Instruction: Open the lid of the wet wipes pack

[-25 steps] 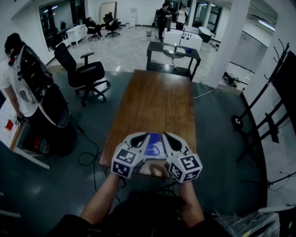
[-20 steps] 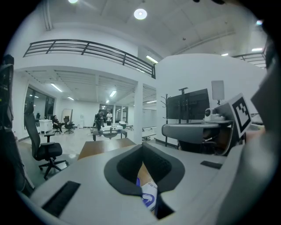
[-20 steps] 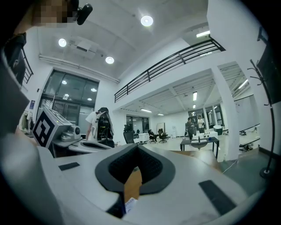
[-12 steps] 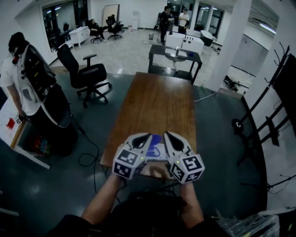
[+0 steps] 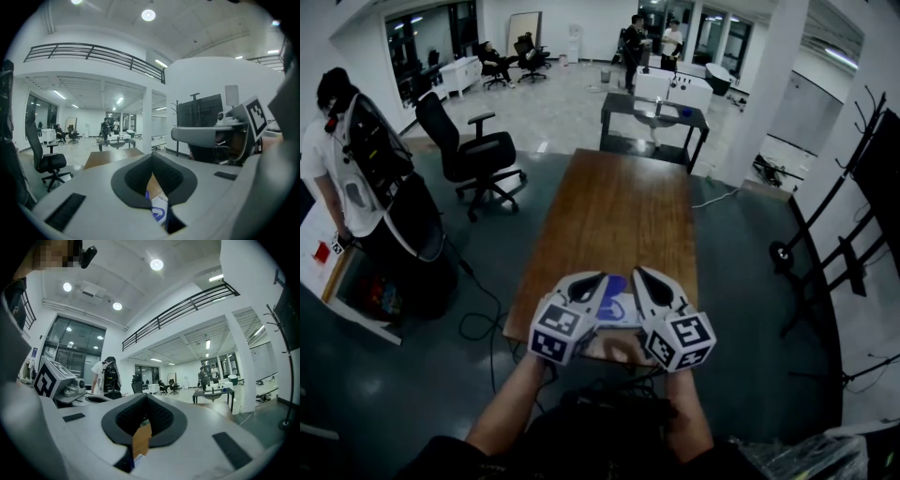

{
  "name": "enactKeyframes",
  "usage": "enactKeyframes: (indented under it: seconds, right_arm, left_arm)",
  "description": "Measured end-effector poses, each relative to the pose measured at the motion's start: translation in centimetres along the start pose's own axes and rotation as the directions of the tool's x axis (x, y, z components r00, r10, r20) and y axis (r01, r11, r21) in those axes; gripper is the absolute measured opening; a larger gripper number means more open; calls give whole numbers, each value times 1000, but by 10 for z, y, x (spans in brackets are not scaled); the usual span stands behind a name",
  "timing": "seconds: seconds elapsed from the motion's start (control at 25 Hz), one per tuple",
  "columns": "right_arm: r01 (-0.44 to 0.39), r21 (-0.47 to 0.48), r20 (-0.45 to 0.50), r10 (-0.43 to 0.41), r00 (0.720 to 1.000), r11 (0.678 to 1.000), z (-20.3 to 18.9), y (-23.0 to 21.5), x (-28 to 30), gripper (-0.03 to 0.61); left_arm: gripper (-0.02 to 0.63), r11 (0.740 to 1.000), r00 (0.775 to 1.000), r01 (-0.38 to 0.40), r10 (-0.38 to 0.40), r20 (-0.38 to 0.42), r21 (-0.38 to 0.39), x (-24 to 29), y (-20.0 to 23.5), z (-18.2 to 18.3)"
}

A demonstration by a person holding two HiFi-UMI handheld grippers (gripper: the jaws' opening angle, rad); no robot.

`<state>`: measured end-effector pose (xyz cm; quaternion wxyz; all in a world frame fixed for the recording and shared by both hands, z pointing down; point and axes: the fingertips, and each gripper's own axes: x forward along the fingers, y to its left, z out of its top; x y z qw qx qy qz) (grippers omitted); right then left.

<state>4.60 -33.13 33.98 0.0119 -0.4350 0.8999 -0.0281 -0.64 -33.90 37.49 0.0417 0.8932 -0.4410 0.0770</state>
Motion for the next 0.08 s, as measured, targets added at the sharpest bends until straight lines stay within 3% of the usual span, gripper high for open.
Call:
enactKeyframes:
  seconds: [0.08]
  right_arm:
    - [7, 1, -2, -7, 1000, 1000, 1, 0, -1, 9]
  left_arm:
    - [8, 1000, 1000, 0, 0, -1, 3, 0, 0, -1]
